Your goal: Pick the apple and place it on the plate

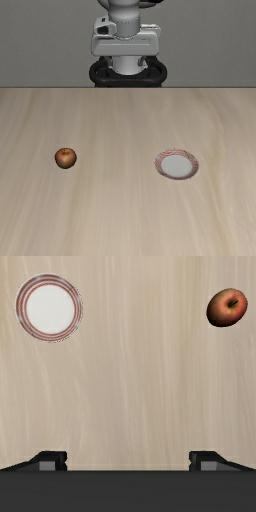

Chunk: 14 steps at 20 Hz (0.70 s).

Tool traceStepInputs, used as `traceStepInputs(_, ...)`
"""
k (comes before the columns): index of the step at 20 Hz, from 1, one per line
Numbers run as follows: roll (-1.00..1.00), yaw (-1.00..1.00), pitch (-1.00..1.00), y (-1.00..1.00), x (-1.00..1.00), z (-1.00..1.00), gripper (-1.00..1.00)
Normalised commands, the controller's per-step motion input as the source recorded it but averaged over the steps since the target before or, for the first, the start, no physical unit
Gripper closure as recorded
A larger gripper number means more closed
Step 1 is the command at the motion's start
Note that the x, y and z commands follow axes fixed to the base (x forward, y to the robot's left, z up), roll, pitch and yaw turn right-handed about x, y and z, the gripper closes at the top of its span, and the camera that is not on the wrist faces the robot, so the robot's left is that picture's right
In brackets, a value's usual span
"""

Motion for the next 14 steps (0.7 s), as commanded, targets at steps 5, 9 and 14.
traceStepInputs(5, 0.00, 0.00, 0.00, -1.00, 0.00, 0.00, -1.00)
traceStepInputs(9, 0.00, 0.00, 0.00, -1.00, 0.00, 0.00, -1.00)
traceStepInputs(14, 0.00, 0.00, 0.00, -1.00, 0.00, 0.00, -1.00)
